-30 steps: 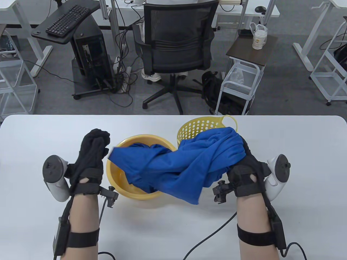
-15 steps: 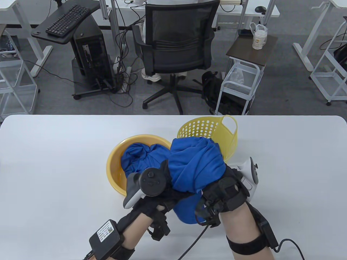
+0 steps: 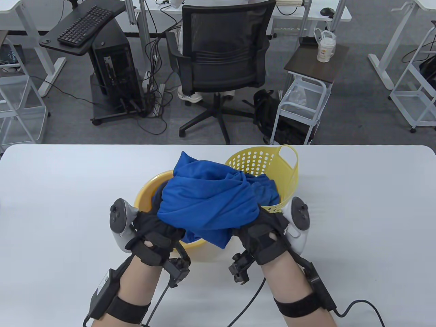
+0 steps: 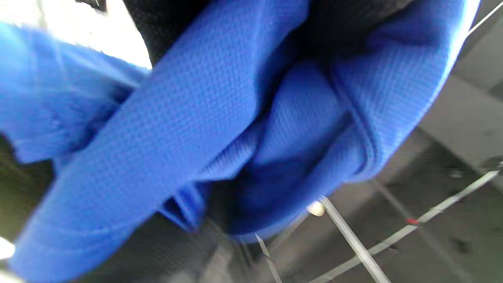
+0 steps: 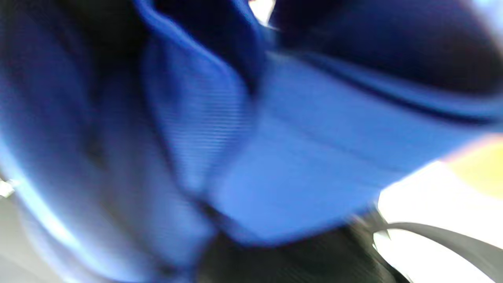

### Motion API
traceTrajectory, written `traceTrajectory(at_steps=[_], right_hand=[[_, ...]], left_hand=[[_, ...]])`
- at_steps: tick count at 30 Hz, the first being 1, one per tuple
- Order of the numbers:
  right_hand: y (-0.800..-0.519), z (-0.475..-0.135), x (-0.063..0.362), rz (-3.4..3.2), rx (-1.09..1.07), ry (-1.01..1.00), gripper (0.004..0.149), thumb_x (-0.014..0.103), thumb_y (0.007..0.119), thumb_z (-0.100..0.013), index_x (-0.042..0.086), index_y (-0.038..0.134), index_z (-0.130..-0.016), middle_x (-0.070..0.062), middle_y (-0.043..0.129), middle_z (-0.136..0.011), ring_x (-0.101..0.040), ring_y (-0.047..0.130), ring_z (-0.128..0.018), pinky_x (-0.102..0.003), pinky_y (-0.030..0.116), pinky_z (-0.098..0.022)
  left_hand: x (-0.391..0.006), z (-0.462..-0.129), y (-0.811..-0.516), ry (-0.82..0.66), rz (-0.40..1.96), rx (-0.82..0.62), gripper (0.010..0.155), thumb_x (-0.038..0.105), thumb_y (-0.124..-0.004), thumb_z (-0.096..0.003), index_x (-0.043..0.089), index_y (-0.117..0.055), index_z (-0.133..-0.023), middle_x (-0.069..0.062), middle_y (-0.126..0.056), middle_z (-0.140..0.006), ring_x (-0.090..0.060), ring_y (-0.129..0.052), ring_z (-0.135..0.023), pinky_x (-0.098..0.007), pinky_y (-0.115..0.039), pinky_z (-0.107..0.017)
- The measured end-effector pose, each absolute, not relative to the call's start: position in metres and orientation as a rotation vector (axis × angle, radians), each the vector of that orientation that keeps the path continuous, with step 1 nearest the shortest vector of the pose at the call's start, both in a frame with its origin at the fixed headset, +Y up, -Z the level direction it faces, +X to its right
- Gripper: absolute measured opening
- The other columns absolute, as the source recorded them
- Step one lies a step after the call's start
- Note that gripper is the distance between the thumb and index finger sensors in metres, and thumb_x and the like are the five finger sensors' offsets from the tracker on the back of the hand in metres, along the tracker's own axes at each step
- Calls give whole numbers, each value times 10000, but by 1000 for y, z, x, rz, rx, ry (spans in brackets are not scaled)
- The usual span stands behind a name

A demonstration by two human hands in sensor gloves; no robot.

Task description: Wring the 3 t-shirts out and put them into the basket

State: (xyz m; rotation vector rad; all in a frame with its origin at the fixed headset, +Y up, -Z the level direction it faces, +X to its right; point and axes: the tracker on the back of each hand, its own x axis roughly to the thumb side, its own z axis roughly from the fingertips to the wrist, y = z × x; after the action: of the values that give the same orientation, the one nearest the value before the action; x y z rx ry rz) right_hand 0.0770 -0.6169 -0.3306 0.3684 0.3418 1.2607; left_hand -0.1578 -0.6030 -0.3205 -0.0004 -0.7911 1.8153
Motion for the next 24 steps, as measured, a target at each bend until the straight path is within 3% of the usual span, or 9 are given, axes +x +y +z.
traceTrajectory(at_steps=[3,5,6,8,9,12,15,19,24], right_hand=[[-632,-337,59,1009,467,513,1051,639,616,-640,-104,-5,-1047,-598,195,-994,-705,861,-606,-611,879,-376],[-629,-341,61,905,502,478,853,499,659,-674,-27,157,-1119,-518,483,-1003,-563,953,-478,-473,919,-298],[-626,-342,69,929,455,397,681,404,702,-670,25,379,-1135,-445,628,-969,-515,971,-426,-429,917,-259],[-619,-343,82,1014,327,171,506,303,802,-593,49,691,-1016,-392,829,-821,-455,1014,-269,-371,922,-121],[-615,-342,89,1016,338,170,483,284,810,-591,59,702,-1004,-379,833,-813,-434,1007,-252,-348,909,-111],[-604,-340,108,1000,312,103,454,239,826,-582,65,717,-987,-389,813,-826,-455,987,-249,-360,893,-113],[-597,-340,126,1042,321,3,453,242,820,-581,92,709,-994,-375,795,-858,-465,975,-282,-369,886,-143],[-580,-338,143,1071,484,-232,456,243,828,-576,127,710,-1001,-340,772,-915,-514,941,-355,-427,863,-204],[-560,-322,135,1313,805,-530,458,266,850,-554,185,738,-991,-267,800,-957,-533,933,-431,-460,863,-263]], left_hand=[[-155,-320,-604,-792,1813,19,555,480,-753,-660,341,-449,-1103,-87,-609,-1194,-257,-830,-982,-375,-833,-724],[-159,-322,-604,-792,1764,42,550,479,-747,-664,329,-456,-1107,-99,-616,-1192,-266,-837,-976,-384,-833,-717],[-162,-322,-603,-777,1734,64,544,475,-745,-667,325,-463,-1108,-104,-609,-1196,-291,-818,-986,-404,-814,-718],[-167,-322,-601,-717,1645,121,528,467,-759,-659,323,-506,-1100,-111,-611,-1201,-324,-771,-1011,-453,-769,-718],[-170,-324,-601,-688,1565,157,525,474,-762,-659,330,-518,-1101,-114,-603,-1209,-351,-743,-1025,-476,-744,-730],[-172,-328,-603,-640,1397,119,583,504,-805,-630,357,-539,-1128,-176,-564,-1242,-435,-679,-1056,-566,-685,-741],[-171,-335,-608,-706,1256,-79,832,565,-818,-619,321,-296,-1220,-188,-502,-1283,-447,-681,-1077,-593,-687,-742],[-170,-343,-619,-929,1522,-389,988,687,-816,-598,314,-157,-1232,-215,-434,-1311,-465,-694,-1072,-582,-735,-717],[-160,-343,-628,-980,1757,-583,1055,799,-759,-574,318,-85,-1227,-288,-360,-1294,-495,-743,-1016,-515,-830,-654]])
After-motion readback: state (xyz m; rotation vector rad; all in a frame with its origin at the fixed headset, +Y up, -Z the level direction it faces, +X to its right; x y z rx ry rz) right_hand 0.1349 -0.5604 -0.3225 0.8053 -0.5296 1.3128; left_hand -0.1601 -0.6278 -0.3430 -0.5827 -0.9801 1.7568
